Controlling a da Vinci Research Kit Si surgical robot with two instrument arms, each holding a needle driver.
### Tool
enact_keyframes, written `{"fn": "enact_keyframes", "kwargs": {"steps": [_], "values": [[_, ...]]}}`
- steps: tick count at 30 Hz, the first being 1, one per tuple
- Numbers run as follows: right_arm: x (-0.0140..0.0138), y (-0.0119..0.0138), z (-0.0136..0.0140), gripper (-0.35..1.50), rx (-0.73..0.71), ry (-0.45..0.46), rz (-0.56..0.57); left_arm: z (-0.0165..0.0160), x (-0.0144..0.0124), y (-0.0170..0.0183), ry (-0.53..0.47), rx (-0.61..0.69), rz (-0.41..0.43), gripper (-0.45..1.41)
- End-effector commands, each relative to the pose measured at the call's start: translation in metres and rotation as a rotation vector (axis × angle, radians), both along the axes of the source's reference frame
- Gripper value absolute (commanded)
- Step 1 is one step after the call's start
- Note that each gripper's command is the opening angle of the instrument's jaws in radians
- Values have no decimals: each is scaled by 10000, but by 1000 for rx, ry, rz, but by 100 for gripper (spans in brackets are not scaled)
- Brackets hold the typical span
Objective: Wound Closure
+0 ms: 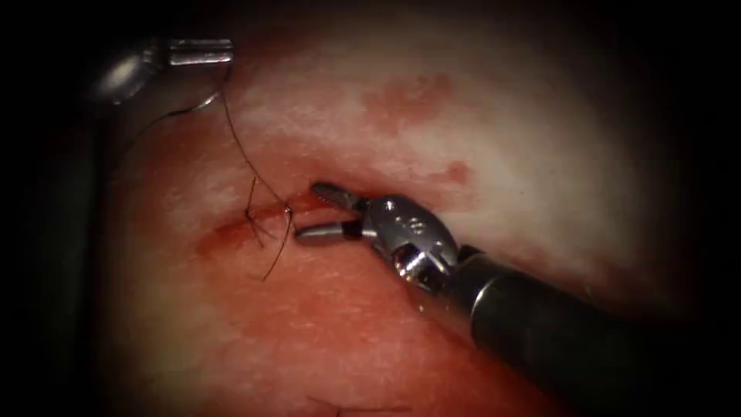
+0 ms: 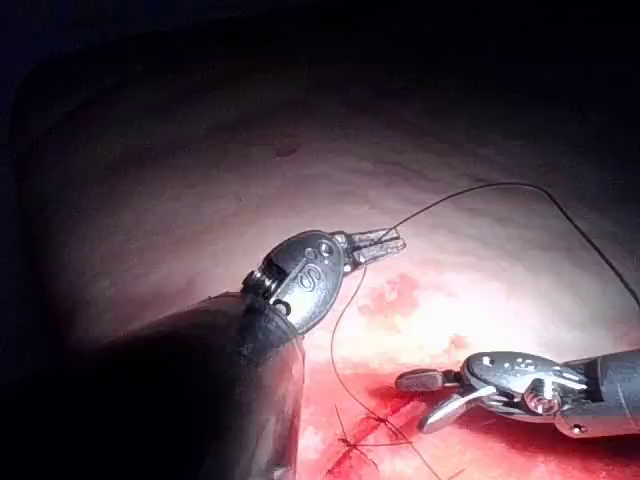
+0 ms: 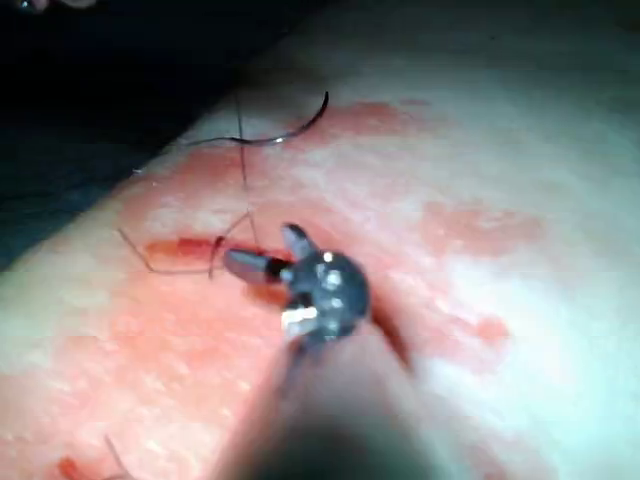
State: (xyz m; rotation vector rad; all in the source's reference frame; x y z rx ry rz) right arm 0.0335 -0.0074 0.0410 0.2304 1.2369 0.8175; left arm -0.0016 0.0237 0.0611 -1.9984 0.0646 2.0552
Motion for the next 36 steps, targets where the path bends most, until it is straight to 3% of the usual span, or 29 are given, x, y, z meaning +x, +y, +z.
{"fn": "enact_keyframes", "kwargs": {"steps": [1,9,22,36], "values": [[14,8,9,121,-3,2,3,0,-6,2,-9,-1,5,-45],[33,16,20,119,-1,-12,12,-28,-12,-4,-66,1,21,-45],[66,9,38,118,-10,-23,9,-35,-26,-6,-85,-6,23,-45],[88,11,43,133,-17,-19,10,-39,-37,-9,-96,-8,22,-45]]}}
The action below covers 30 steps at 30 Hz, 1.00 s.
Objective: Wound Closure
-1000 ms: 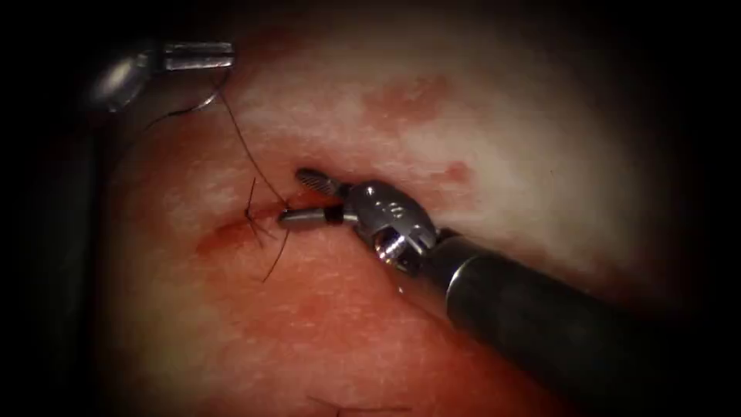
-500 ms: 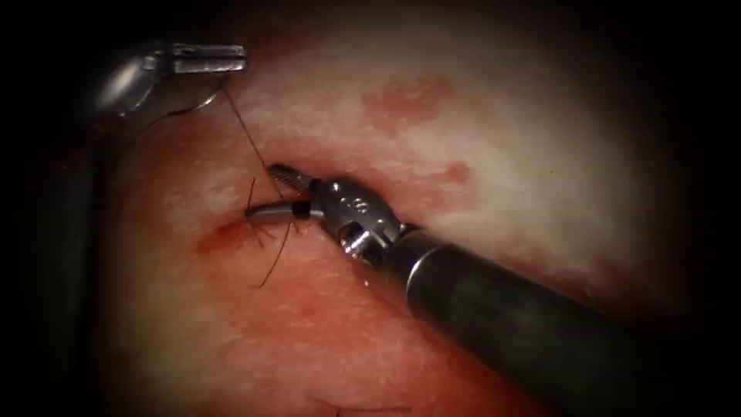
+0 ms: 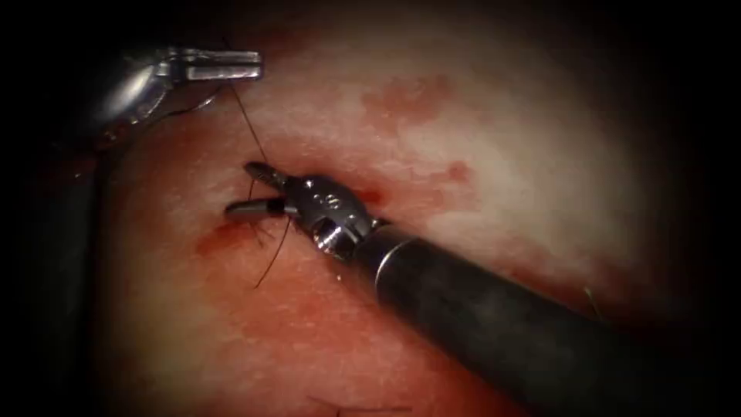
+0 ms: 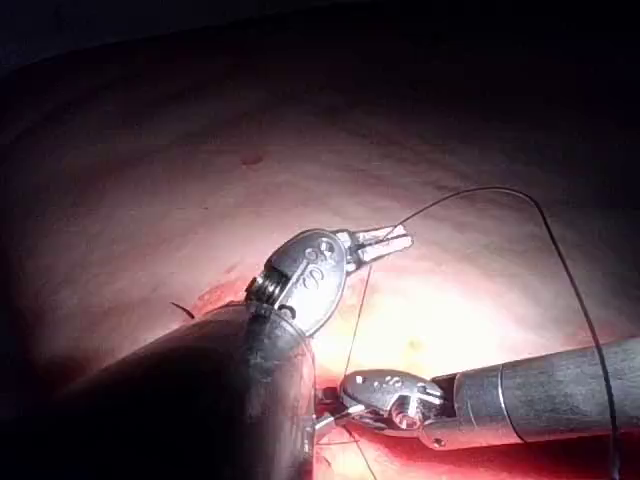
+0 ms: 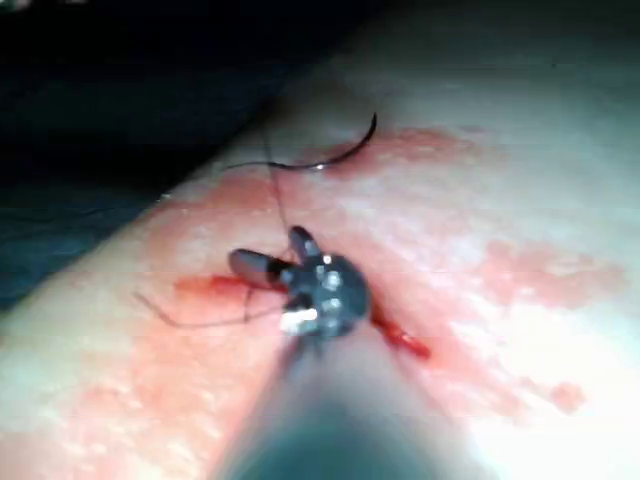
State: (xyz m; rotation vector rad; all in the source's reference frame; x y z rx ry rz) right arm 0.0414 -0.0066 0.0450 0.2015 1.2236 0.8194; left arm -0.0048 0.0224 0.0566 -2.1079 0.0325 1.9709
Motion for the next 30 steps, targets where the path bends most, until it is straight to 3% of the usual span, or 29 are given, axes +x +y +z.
{"fn": "enact_keyframes", "kwargs": {"steps": [1,17,27,30], "values": [[10,3,3,133,-3,4,-2,6,-5,4,-1,-1,1,-45],[19,5,-3,121,-16,37,-39,3,-8,3,4,-4,7,-45],[20,4,-13,141,-28,41,-51,14,-6,9,32,-7,-2,-45],[19,3,-13,136,-39,38,-57,15,-4,7,33,-9,-1,-45]]}}
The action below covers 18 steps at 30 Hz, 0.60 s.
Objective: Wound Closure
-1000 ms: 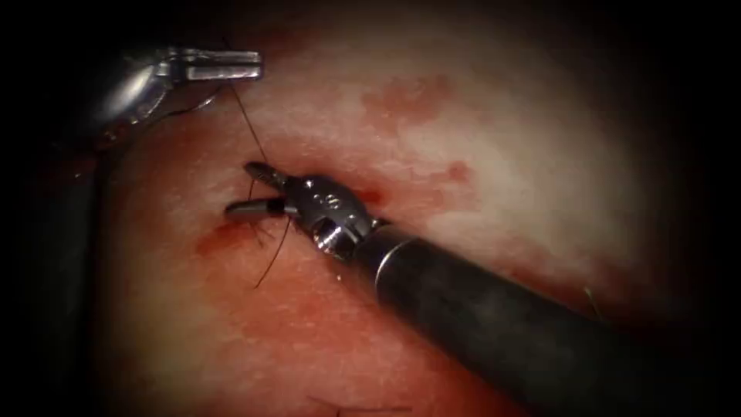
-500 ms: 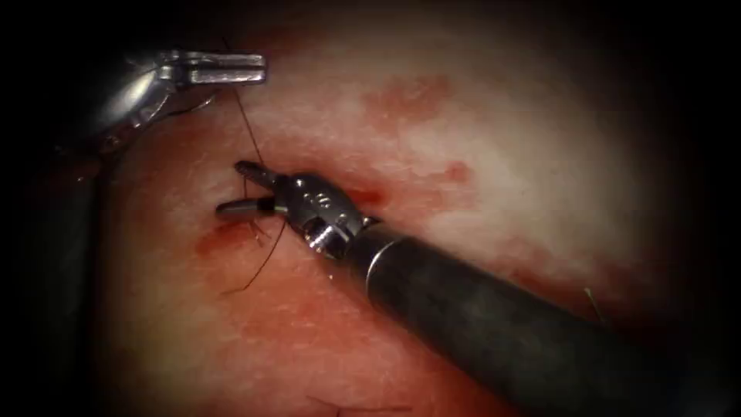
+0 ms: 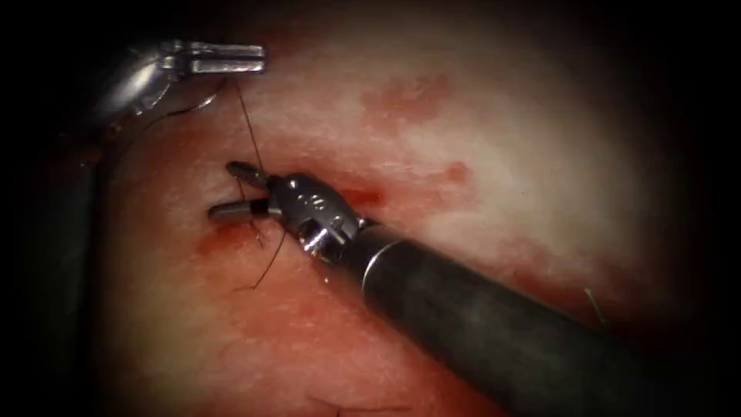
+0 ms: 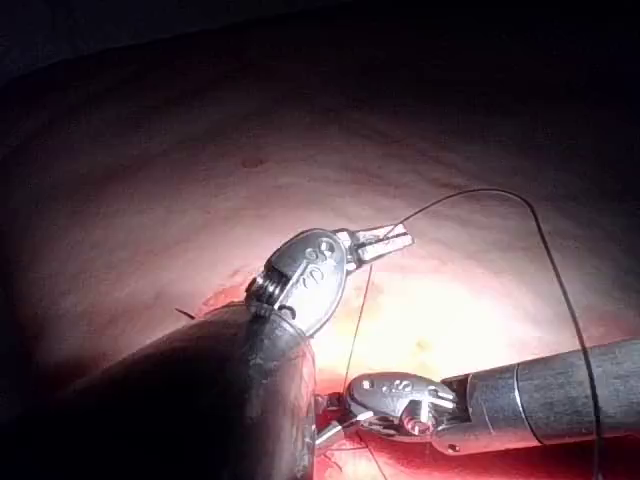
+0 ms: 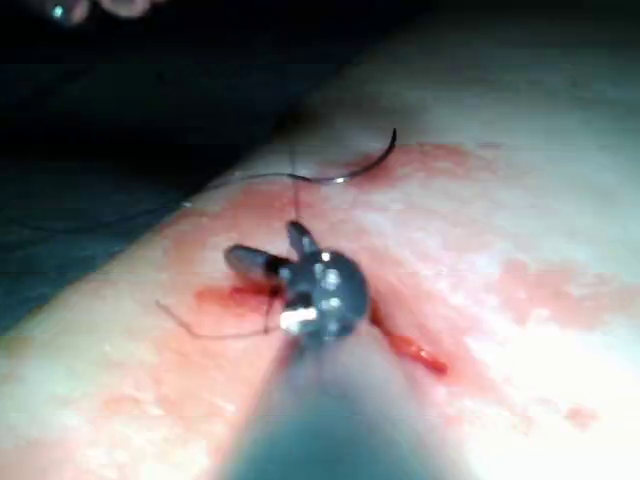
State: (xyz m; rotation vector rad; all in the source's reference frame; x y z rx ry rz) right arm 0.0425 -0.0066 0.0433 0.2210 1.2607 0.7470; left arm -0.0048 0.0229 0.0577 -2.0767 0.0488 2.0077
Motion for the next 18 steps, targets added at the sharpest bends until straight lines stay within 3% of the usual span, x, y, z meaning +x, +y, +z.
{"fn": "enact_keyframes", "kwargs": {"steps": [1,5,7,8,9,16,17,18], "values": [[8,4,5,133,-1,1,-3,4,-5,2,-1,-3,2,-45],[7,7,9,108,-10,12,8,-1,-5,-2,0,-4,2,-45],[7,7,10,51,-10,14,6,-7,-5,-5,0,-4,2,-45],[6,7,10,0,-11,17,3,-8,-6,-6,0,-4,2,-45],[5,7,10,-35,-11,22,-1,-12,-6,-7,0,-4,2,-45],[6,5,9,-35,-46,37,-34,-20,-4,-11,-1,-4,4,-45],[3,4,8,-15,-55,61,-35,-19,-2,-11,-3,-4,6,-45],[1,4,7,24,-58,70,-32,-17,0,-10,-1,-3,6,-45]]}}
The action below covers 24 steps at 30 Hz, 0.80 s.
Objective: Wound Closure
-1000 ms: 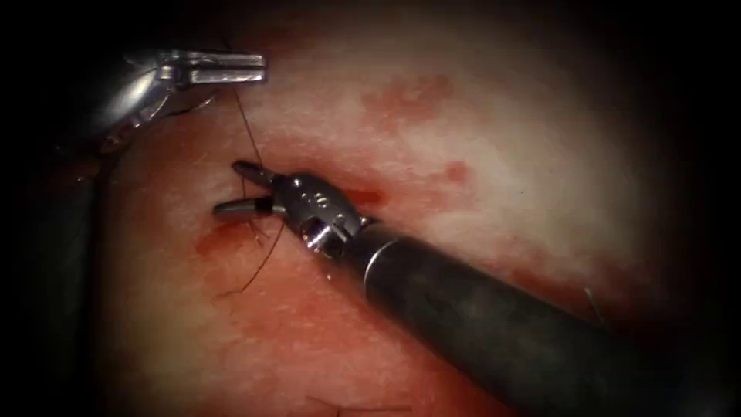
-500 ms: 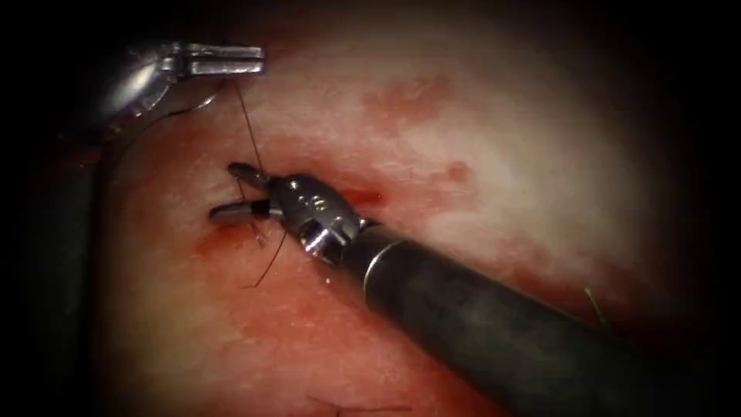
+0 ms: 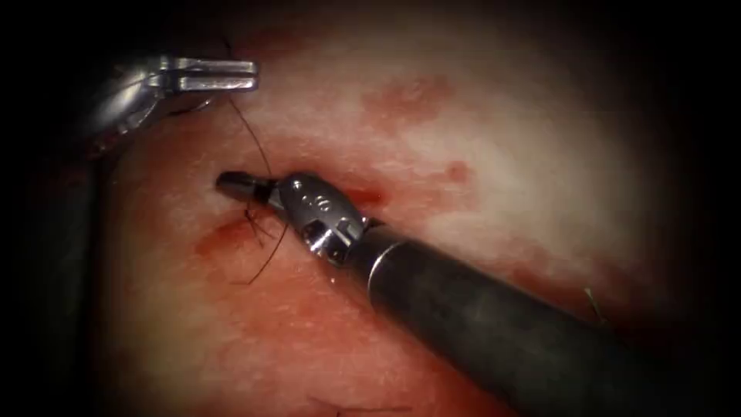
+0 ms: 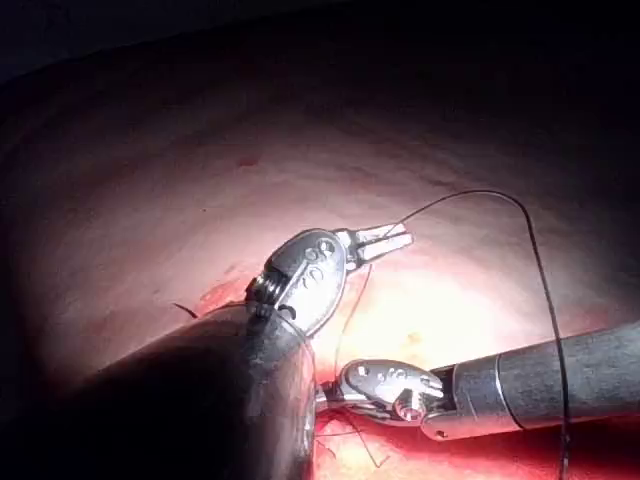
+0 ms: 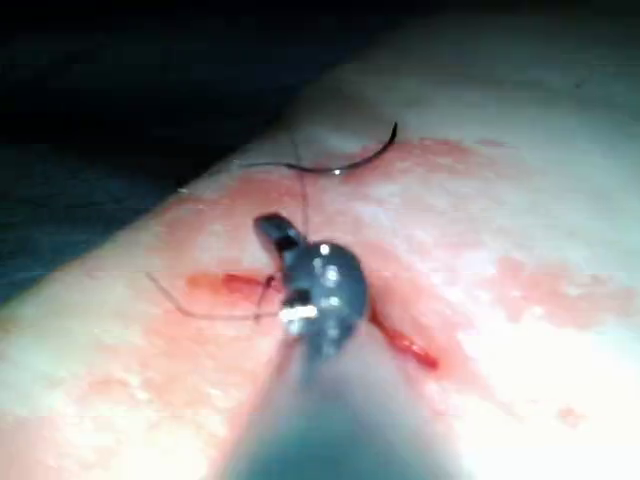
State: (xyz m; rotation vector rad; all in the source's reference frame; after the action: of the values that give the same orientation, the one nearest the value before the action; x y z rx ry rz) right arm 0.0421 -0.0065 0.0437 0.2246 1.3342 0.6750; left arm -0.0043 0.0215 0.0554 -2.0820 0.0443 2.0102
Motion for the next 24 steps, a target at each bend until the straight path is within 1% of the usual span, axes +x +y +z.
{"fn": "enact_keyframes", "kwargs": {"steps": [1,2,3,4,8,9,12,17,24], "values": [[1,2,1,66,-41,1,16,7,-2,5,4,1,-1,-45],[-8,3,-4,108,-83,-10,29,11,2,7,28,1,-9,-45],[-15,5,-8,121,-85,-6,25,14,6,9,47,0,-15,-45],[-22,6,-12,128,-88,-4,19,17,8,10,55,2,-18,-45],[-55,9,-30,141,-94,-15,32,29,20,15,88,2,-29,-45],[-72,9,-38,148,-102,-23,45,35,24,17,94,2,-39,-45],[-96,3,-47,148,-115,-12,40,44,28,21,111,4,-48,-45],[-123,-7,-53,148,-118,-31,59,53,30,26,123,4,-56,-45],[-116,-4,-51,148,-118,-41,69,49,29,26,126,5,-61,-45]]}}
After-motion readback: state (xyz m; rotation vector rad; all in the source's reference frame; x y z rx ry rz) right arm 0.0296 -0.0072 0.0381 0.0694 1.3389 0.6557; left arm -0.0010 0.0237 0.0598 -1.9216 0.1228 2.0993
